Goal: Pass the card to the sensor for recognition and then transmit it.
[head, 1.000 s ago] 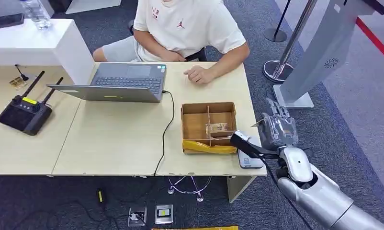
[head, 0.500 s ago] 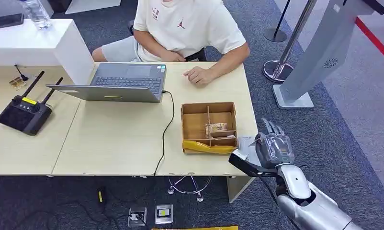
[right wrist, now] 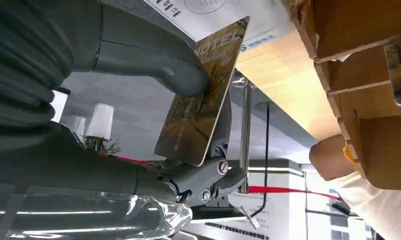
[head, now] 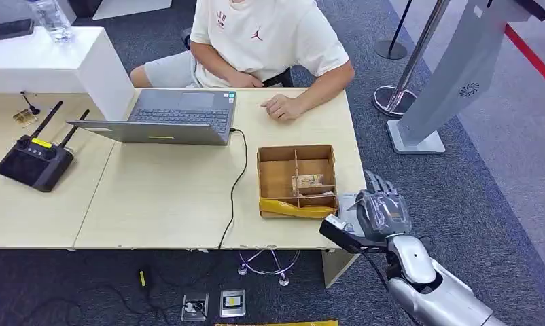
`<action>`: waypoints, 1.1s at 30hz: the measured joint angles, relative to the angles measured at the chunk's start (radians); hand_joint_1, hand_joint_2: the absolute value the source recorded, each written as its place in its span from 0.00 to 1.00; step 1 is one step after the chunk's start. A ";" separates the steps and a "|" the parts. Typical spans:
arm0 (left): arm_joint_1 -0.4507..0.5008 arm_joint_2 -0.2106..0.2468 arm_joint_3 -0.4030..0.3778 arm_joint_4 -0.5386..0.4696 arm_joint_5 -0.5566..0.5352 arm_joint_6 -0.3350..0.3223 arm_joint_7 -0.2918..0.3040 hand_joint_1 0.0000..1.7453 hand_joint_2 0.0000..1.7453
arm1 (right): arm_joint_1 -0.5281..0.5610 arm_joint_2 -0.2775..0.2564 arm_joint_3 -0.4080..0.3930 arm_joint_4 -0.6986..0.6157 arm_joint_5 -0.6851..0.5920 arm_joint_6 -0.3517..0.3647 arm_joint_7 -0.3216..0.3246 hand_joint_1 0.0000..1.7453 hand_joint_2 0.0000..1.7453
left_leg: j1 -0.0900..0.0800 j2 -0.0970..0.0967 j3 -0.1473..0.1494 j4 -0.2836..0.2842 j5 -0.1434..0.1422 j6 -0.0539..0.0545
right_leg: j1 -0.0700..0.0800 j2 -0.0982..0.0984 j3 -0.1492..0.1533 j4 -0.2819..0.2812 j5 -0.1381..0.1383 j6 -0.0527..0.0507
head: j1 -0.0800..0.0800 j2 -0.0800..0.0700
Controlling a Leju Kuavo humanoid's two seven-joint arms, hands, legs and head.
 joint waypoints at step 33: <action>0.000 0.002 0.000 0.000 0.007 0.000 0.026 0.00 0.00 | 0.015 0.088 0.027 0.125 -0.092 -0.036 -0.061 1.00 1.00 | 0.000 0.000 0.001 0.000 0.000 0.000 | 0.000 0.000 0.000 0.000 0.000 0.000 | 0.000 0.000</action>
